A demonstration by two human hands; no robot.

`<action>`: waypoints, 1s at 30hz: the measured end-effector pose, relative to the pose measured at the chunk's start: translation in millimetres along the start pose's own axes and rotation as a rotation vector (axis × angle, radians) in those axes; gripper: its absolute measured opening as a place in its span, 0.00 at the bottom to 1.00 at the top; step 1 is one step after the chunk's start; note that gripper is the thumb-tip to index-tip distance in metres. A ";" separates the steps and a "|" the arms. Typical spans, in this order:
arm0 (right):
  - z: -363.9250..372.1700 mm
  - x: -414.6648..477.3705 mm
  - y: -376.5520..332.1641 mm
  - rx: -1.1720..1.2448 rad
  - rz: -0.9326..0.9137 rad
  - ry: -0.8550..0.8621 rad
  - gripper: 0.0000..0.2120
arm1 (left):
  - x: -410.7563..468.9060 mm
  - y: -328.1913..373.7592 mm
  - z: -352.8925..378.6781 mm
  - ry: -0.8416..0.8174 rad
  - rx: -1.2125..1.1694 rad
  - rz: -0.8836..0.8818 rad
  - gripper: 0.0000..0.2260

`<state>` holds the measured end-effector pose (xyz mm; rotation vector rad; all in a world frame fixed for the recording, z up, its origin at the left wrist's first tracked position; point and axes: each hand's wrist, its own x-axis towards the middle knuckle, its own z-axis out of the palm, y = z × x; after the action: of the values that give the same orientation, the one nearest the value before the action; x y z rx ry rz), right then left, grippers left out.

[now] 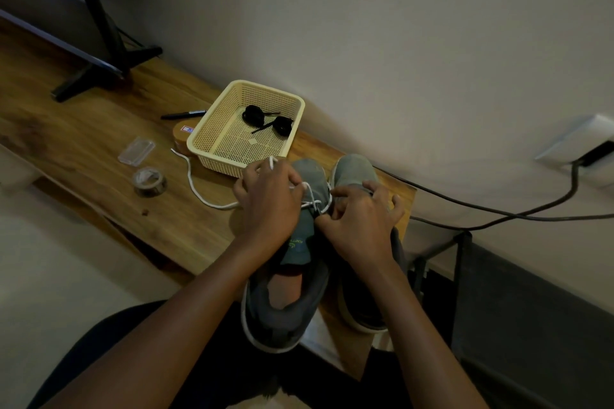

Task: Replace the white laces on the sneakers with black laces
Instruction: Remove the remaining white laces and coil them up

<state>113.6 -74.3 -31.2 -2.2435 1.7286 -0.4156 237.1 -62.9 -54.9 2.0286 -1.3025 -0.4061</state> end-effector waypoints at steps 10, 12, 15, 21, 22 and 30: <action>-2.8 -0.7 -1.7 0.000 0.010 -0.018 0.12 | -3.1 1.6 -2.3 -0.147 0.329 0.186 0.16; -1.9 -0.1 -1.5 0.009 0.011 -0.016 0.12 | -4.4 2.0 -0.8 -0.212 0.367 0.149 0.12; -1.2 -0.4 -1.4 0.007 0.005 -0.006 0.12 | -4.4 3.3 -0.6 -0.223 0.381 0.149 0.09; 0.4 -1.0 -0.3 0.012 -0.002 0.007 0.09 | -5.1 2.4 2.2 -0.158 0.300 0.121 0.03; 0.0 -1.1 -0.1 0.010 -0.003 0.006 0.09 | -4.6 1.5 2.1 -0.128 0.259 0.106 0.04; -2.0 -1.5 0.6 0.016 -0.005 -0.008 0.10 | 0.1 1.7 -3.6 0.009 -0.021 0.050 0.12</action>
<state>111.9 -73.1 -29.7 -2.2355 1.7102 -0.4199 238.1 -62.0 -51.1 1.9740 -1.3355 -0.3853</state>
